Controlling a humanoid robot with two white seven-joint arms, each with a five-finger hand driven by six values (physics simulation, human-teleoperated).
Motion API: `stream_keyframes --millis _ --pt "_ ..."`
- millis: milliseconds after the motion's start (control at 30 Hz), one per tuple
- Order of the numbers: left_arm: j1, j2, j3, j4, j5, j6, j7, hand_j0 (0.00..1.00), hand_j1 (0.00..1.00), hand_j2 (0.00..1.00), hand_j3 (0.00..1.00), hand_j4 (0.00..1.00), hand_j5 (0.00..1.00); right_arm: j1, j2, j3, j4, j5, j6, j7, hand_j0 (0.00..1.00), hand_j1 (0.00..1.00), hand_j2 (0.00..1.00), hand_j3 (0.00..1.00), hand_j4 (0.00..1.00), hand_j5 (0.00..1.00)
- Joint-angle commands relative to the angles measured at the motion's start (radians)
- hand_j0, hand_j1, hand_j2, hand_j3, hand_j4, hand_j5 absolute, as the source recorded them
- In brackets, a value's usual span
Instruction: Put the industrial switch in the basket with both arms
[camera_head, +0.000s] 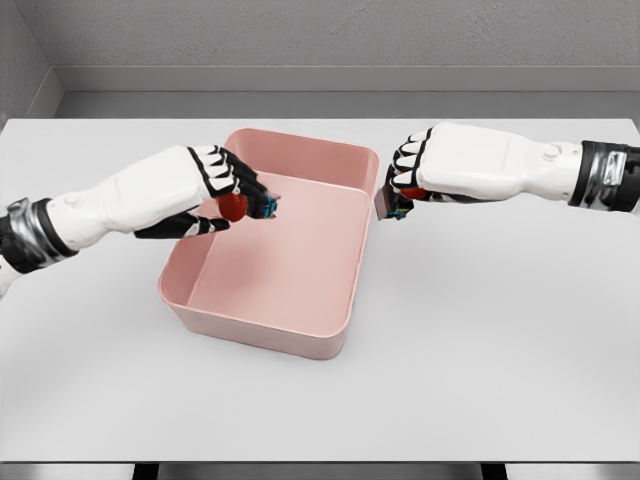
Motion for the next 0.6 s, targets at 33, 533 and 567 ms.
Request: stream_keyframes --millis 33,533,567 --pt "-0.003 -0.017 -0.005 -0.025 0.007 0.002 0.003 1.0 1.0 1.0 1.0 1.0 1.0 0.0 0.0 -0.001 0.0 -0.007 0.002 -0.001 0.46 0.46 0.46 0.46 0.46 0.46" --pt "0.084 0.167 0.16 0.049 0.104 0.002 0.003 1.0 1.0 1.0 1.0 1.0 1.0 -0.011 0.098 0.002 0.006 0.004 0.002 0.029 0.46 0.46 0.46 0.46 0.46 0.46" --pt "0.089 0.174 0.165 0.058 0.111 0.002 0.003 1.0 1.0 1.0 1.0 1.0 1.0 -0.011 0.107 0.004 0.008 0.005 0.002 0.033 0.46 0.46 0.46 0.46 0.46 0.46"
